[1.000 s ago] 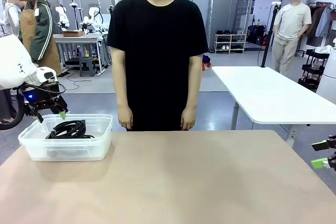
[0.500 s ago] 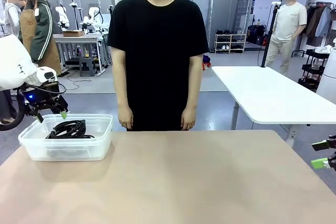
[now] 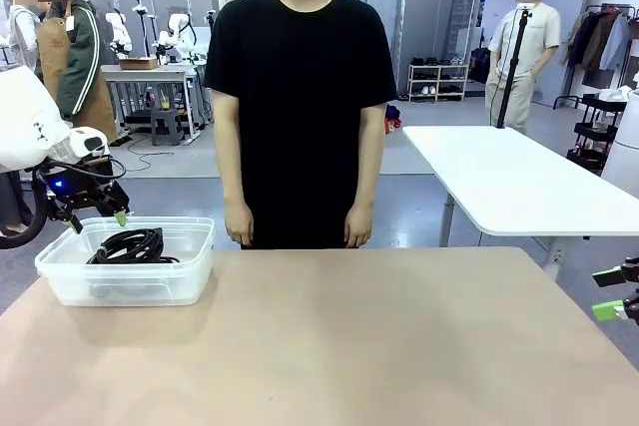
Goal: Organize and store the cables.
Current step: Place the USB Extension Cable into the Organizing box.
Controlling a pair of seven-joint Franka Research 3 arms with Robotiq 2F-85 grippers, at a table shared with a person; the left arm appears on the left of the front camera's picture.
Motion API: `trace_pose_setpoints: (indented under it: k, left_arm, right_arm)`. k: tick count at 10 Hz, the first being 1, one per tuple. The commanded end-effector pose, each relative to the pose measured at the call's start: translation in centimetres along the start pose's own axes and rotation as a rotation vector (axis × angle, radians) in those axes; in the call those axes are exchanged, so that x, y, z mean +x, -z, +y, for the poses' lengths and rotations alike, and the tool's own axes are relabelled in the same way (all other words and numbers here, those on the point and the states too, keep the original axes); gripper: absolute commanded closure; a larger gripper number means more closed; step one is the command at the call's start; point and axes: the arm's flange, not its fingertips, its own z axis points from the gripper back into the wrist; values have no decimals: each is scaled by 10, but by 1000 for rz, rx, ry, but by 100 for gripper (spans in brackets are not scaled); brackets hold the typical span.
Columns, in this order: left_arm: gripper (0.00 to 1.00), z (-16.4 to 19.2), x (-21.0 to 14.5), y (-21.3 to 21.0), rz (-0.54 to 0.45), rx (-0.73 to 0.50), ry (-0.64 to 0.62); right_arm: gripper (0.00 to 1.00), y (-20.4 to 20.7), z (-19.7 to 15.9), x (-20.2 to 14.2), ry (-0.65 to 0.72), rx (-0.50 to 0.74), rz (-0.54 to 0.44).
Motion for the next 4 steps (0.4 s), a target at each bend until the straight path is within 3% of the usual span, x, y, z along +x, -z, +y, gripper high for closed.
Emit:
trace_pose_setpoints:
  k: [1, 4]
  left_arm:
    - [0, 1, 3, 0, 8, 0, 4]
    - [0, 1, 3, 0, 8, 0, 4]
  right_arm:
    - [0, 0, -1, 3, 20, 1, -15]
    - [0, 0, -1, 3, 20, 1, -15]
